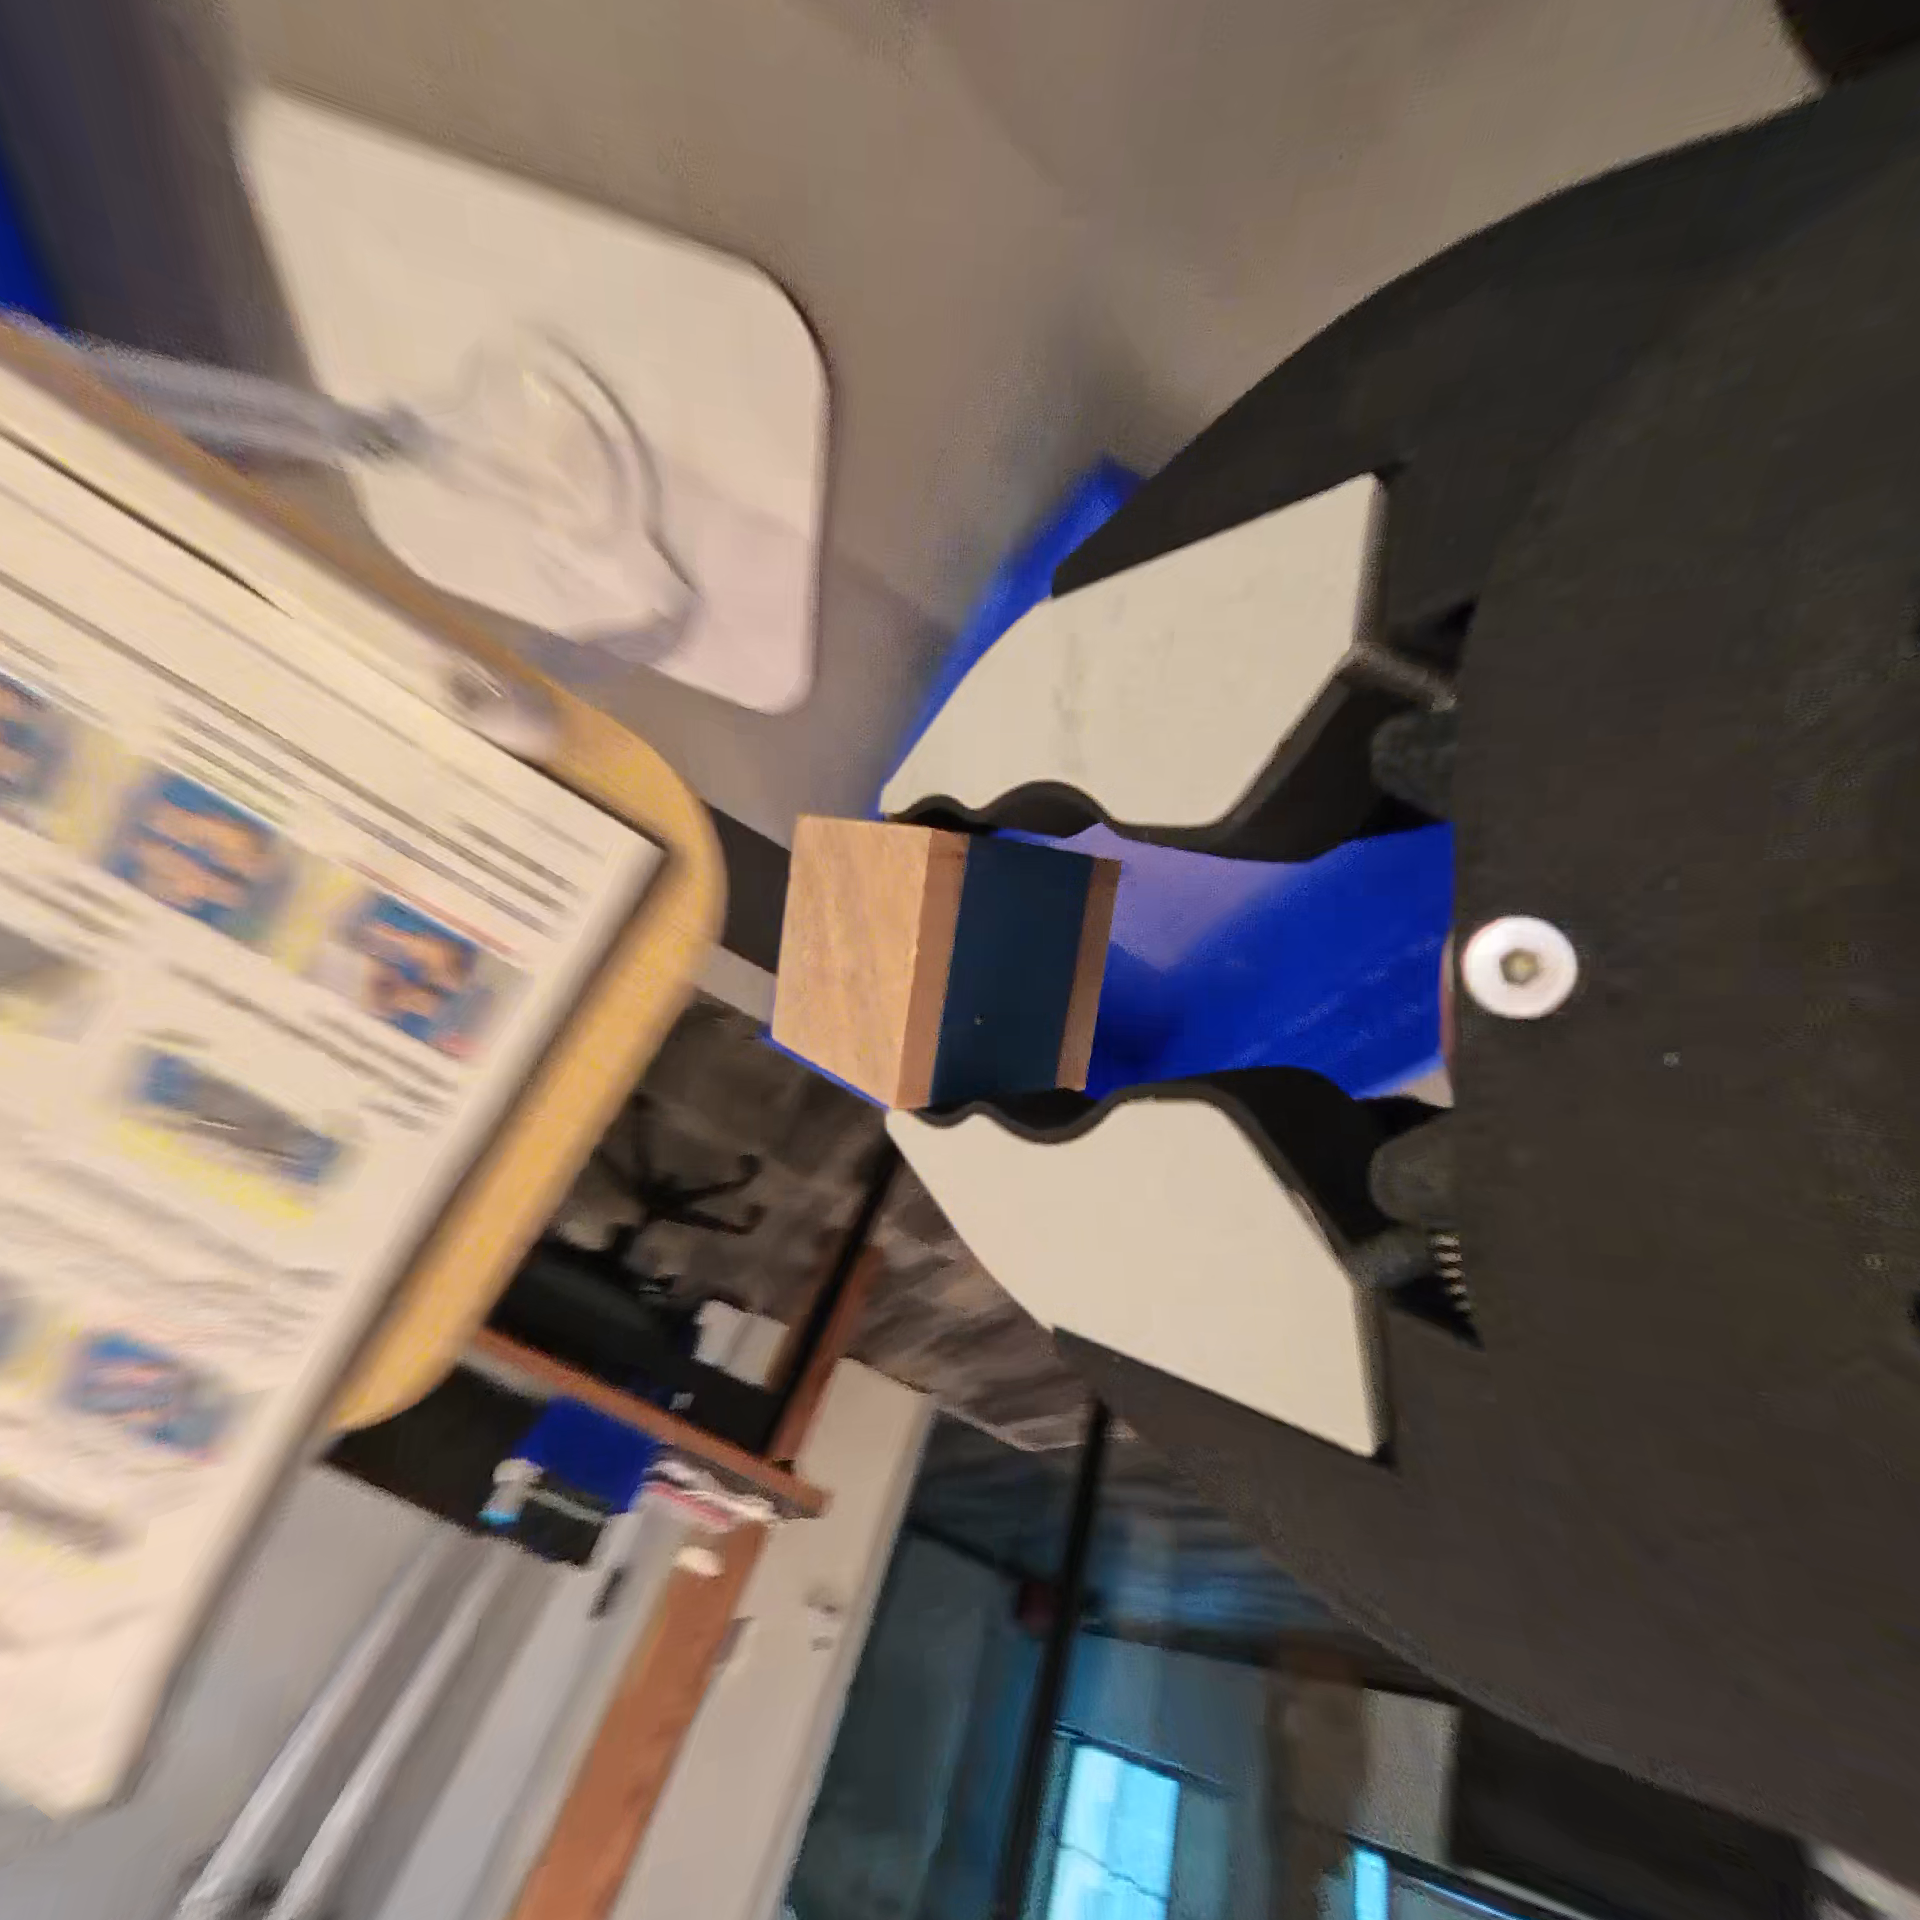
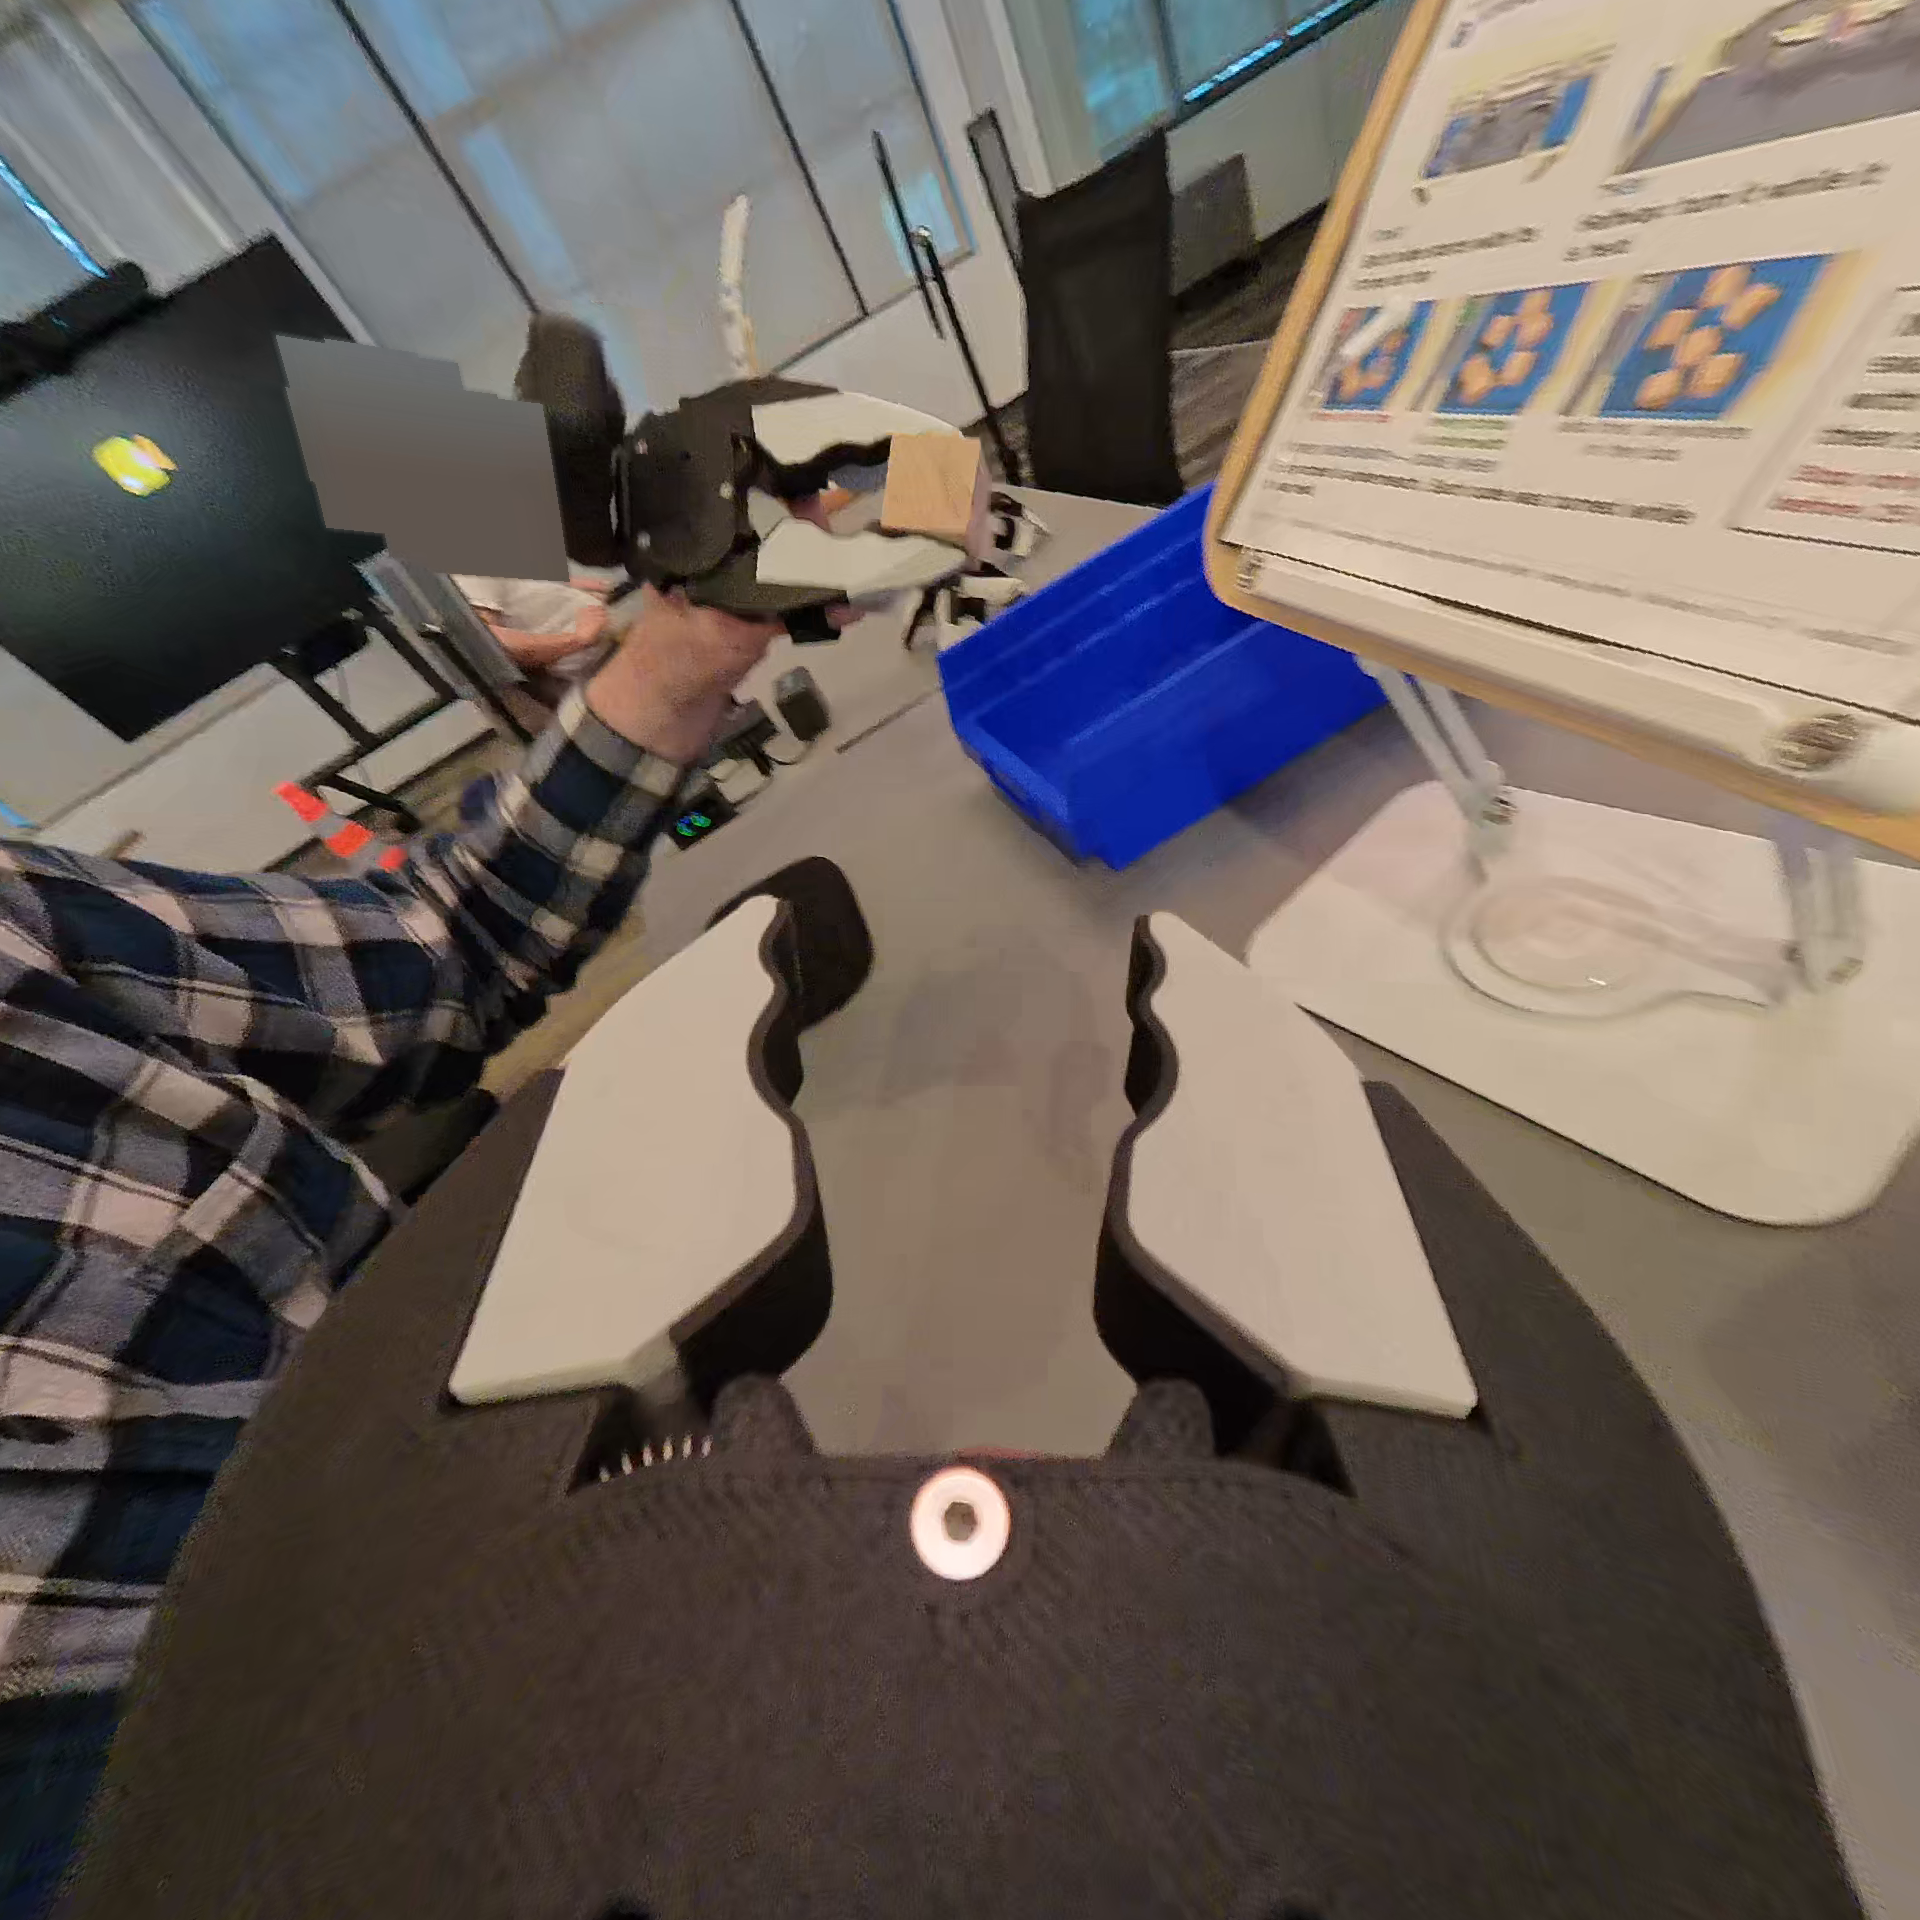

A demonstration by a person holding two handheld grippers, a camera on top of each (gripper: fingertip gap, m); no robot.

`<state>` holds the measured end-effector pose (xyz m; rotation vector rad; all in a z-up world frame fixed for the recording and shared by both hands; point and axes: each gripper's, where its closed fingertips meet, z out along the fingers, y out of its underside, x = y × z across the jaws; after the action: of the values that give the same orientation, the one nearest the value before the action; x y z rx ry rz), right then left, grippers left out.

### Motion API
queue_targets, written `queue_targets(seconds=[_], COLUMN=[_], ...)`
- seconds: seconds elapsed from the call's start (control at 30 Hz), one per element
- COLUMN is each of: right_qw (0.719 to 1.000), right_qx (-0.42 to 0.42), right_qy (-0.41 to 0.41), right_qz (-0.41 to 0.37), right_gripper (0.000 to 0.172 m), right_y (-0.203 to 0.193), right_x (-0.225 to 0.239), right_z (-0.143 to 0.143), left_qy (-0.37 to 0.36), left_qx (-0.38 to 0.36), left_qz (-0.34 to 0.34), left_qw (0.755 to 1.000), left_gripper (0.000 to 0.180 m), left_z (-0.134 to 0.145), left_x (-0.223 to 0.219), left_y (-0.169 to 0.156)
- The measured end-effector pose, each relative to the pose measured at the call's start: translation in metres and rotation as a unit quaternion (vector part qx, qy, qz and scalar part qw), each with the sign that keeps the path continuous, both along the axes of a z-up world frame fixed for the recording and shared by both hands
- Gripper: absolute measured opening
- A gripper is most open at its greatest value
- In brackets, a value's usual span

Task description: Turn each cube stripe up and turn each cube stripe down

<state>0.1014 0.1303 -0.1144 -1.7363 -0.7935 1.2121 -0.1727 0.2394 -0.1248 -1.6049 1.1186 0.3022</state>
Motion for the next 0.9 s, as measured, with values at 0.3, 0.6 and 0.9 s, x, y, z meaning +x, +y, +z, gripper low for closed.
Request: queue_targets(seconds=[0.3,0.6,0.9], right_qw=[0.993,0.989,0.978], right_qx=[-0.042,-0.049,-0.073], right_qy=[0.093,0.119,0.162], right_qz=[0.055,0.069,0.106], right_gripper=[0.062,0.063,0.062], right_y=[-0.034,-0.058,-0.075], right_x=[-0.044,-0.056,-0.068], right_z=[0.029,0.039,0.049], left_qy=[-0.083,-0.143,-0.174], left_qx=[0.147,0.179,0.204], left_qz=[-0.197,-0.241,-0.259], left_qw=[0.966,0.943,0.928], left_gripper=[0.046,0.046,0.046], left_z=[0.056,0.075,0.085], left_x=[0.159,0.197,0.201], left_y=[-0.115,-0.159,-0.177])
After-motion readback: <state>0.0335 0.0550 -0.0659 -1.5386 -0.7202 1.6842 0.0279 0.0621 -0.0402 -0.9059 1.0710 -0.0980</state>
